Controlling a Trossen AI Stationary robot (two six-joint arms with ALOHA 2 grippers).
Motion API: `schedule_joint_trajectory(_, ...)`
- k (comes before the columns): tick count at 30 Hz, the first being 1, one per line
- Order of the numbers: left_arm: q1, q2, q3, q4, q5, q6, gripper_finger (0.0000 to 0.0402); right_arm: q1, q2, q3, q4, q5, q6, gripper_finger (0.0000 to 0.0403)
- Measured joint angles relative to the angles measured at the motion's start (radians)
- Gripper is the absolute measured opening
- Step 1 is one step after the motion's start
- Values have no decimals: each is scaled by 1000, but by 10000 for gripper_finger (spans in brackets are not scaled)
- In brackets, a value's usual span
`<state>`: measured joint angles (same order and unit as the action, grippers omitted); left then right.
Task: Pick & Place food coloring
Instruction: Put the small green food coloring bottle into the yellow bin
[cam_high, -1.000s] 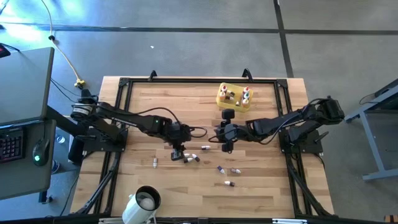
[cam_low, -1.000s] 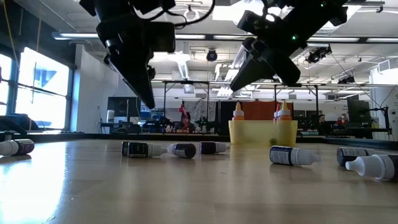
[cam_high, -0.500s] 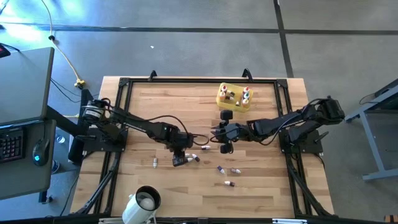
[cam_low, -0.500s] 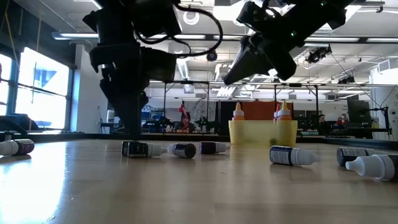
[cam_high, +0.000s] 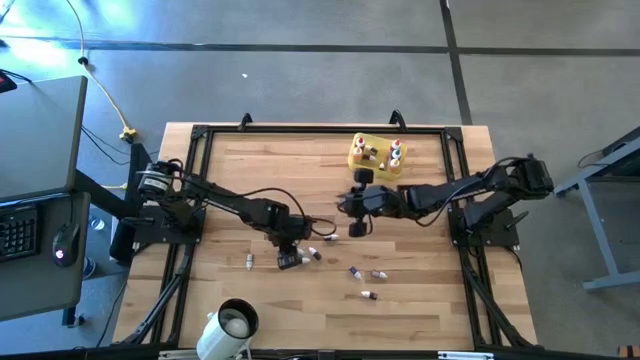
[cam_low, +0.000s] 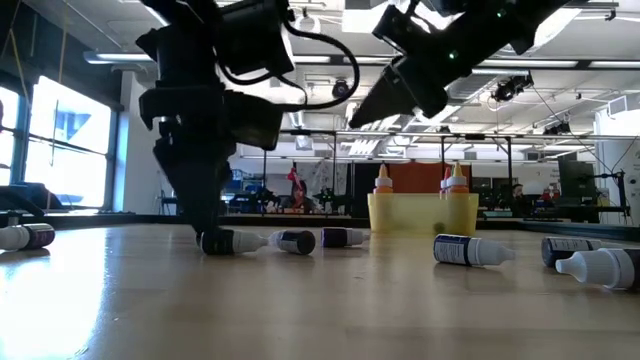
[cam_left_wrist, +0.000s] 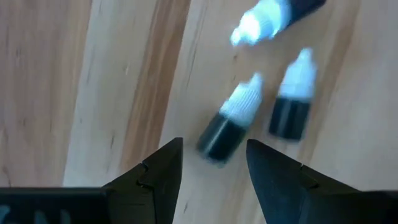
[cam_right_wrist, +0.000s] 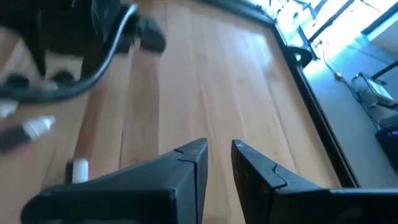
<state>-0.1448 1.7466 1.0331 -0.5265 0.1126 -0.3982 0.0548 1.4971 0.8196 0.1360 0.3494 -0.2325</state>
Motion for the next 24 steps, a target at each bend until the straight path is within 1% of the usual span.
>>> schedule_joint_trajectory(3,0,-2,2,2,-6,0,177,-9,0,0,88,-35,-10,63)
schedule_joint_trajectory(5,0,-2,1,1,-14,7,177,-13,0,0,140,-67,23,59)
schedule_joint_trajectory(7,0,-2,1,1,-15,26,177,-23,0,1,153,-131,21,55)
schedule_joint_trajectory(9,0,-2,1,1,-18,43,177,-30,0,0,139,-171,-13,54)
schedule_joint_trajectory(12,0,-2,1,3,-25,73,177,-31,0,0,122,-142,-20,61)
schedule_joint_trajectory(16,0,-2,1,3,-57,83,177,-31,1,0,114,-62,-61,87)
schedule_joint_trajectory(19,0,-2,1,3,-59,83,177,-39,1,0,115,-54,-60,116)
schedule_joint_trajectory(22,0,-2,1,10,-59,84,177,-51,1,0,104,-118,-30,147)
schedule_joint_trajectory(24,0,-2,1,12,-65,91,177,-63,1,0,84,-214,18,168)
